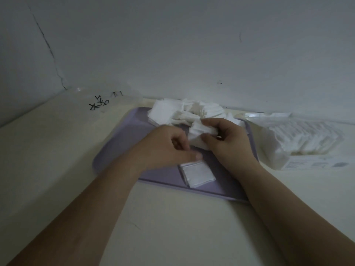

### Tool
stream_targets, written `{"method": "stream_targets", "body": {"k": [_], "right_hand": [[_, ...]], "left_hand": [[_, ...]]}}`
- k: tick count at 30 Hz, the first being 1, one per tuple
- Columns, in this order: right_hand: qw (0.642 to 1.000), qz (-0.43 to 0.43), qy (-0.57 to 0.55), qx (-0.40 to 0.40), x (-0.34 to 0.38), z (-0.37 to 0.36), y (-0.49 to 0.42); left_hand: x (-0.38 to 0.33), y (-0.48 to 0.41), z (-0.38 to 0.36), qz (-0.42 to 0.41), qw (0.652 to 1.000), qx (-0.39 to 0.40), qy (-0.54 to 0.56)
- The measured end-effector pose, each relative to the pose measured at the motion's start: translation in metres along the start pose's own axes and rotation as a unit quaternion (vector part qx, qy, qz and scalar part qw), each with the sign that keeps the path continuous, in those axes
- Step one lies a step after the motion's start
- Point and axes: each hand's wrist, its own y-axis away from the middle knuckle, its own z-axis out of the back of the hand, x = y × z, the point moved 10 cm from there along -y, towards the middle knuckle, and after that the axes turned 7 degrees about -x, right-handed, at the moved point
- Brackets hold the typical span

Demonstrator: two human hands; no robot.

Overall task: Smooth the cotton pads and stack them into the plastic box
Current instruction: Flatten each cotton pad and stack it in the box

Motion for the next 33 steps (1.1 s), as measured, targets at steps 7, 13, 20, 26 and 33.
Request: {"method": "stream_targets", "body": {"k": [7,13,20,26,33], "right_hand": [[0.996,0.038,0.068,0.033,0.008,-0.008,0.006],[0.995,0.014,0.095,0.033,0.004,-0.004,0.005],[0.997,-0.018,0.079,0.019,-0.001,0.002,0.001],[0.997,-0.021,0.072,0.01,-0.005,0.001,0.003],[0.997,-0.023,0.071,0.008,-0.004,0.002,0.002]], "left_hand": [[-0.008,0.016,-0.03,-0.003,0.974,0.14,-0.177],[-0.008,0.011,-0.026,0.017,0.992,0.124,-0.002],[0.002,0.008,-0.022,0.02,0.993,0.12,-0.007],[0.004,0.002,-0.009,0.038,0.995,0.06,0.075],[0.022,0.001,-0.004,0.058,0.994,0.043,-0.081]]}}
